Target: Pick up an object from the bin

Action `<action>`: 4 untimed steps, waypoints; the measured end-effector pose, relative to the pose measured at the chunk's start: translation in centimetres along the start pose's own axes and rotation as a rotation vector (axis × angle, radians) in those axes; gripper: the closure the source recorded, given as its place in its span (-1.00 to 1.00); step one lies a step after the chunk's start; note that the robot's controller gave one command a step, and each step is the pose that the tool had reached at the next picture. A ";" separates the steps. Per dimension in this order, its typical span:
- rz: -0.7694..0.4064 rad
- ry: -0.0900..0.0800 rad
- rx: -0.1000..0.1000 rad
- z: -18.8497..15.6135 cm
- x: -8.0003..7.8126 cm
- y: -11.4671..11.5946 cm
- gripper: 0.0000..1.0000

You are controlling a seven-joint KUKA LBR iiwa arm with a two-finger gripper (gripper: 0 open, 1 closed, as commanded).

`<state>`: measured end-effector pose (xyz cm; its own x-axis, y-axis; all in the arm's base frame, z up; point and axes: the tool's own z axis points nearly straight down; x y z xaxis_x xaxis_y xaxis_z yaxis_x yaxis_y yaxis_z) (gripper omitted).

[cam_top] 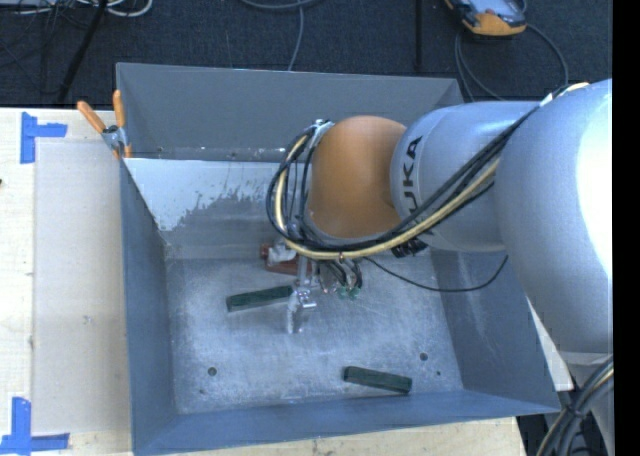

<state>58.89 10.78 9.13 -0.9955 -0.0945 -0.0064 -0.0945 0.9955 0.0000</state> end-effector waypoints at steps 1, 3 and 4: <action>0.000 0.004 -0.001 -2.3 -1.1 2.2 -1.00; 0.116 0.000 -0.002 1.5 -0.7 2.5 1.00; 0.116 0.000 -0.002 1.5 -0.7 2.5 1.00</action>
Offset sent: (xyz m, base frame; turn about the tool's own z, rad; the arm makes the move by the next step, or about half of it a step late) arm 0.0068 0.0226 -0.0213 -0.0456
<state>59.39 13.31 7.59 -0.9997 0.0215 -0.0067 0.0215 0.9998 0.0024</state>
